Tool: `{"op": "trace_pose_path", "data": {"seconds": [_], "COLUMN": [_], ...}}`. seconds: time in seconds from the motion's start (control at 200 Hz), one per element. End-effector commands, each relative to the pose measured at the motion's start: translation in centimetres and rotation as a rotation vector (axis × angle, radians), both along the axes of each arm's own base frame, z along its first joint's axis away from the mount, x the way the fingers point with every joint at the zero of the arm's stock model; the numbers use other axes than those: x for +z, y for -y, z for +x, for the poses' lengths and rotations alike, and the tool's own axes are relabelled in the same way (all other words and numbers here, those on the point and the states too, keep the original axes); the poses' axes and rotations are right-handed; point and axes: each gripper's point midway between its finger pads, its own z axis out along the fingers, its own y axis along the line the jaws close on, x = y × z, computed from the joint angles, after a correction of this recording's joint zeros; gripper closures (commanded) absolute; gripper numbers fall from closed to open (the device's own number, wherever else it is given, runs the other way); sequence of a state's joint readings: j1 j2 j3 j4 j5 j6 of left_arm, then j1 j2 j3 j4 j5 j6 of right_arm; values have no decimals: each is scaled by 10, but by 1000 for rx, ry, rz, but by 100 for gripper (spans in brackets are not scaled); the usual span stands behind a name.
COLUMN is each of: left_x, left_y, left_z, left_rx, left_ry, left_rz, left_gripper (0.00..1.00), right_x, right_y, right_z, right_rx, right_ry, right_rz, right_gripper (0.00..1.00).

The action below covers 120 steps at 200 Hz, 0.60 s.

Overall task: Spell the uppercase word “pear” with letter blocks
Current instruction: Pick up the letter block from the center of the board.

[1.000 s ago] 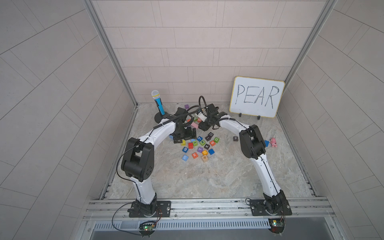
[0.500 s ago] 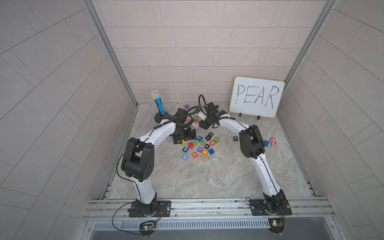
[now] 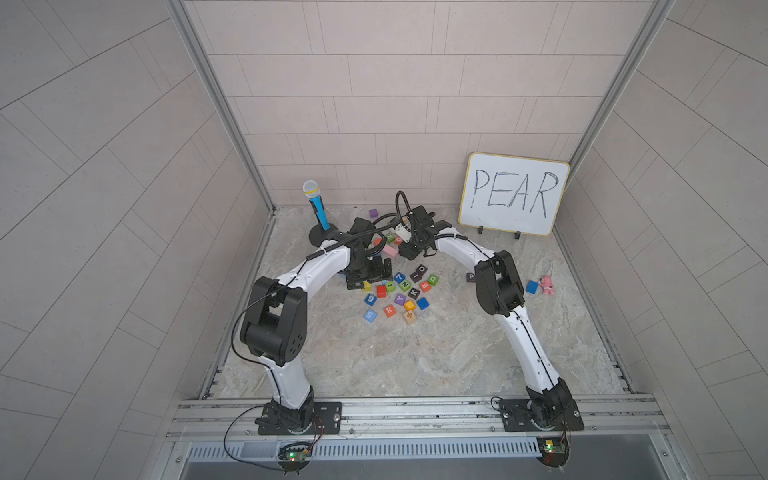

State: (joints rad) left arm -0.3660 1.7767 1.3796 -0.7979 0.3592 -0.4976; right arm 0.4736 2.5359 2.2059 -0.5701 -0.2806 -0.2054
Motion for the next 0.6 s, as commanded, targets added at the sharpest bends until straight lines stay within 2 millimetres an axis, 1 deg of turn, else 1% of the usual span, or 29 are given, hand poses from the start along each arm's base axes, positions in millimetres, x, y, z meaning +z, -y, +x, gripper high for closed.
{"op": "trace_pose_path", "data": {"seconds": [0.0,0.095,0.185,0.33,0.39,0.42,0.505,0.595], "left_x": [5,5,6,11,14,15,22,26], "left_y": [-4,-2,-2,-4,-4,-4,-4,-3], "left_z": [-3,-2,-1,0,0,-1,-2,-6], "left_rx": [6,4,4,7,9,12,17,24], "left_ry": [4,4,9,29,38,43,64,82], "left_rz": [-6,-12,-11,-11,-15,-17,-30,-46], "left_gripper": [0,0,0,0,0,0,0,0], "right_x": [-4,2,15,49,64,72,95,112], "right_y": [-2,-3,-2,4,9,15,33,68], "right_z": [-5,-7,-8,-9,-15,-19,-37,-66], "right_rx": [-2,-6,-20,-97,-135,-163,-234,-366], "right_ry": [-23,-29,-21,-2,-1,-2,1,27], "right_rz": [-19,-9,-4,11,15,6,-13,-31], "right_gripper": [61,64,67,73,74,75,83,84]}}
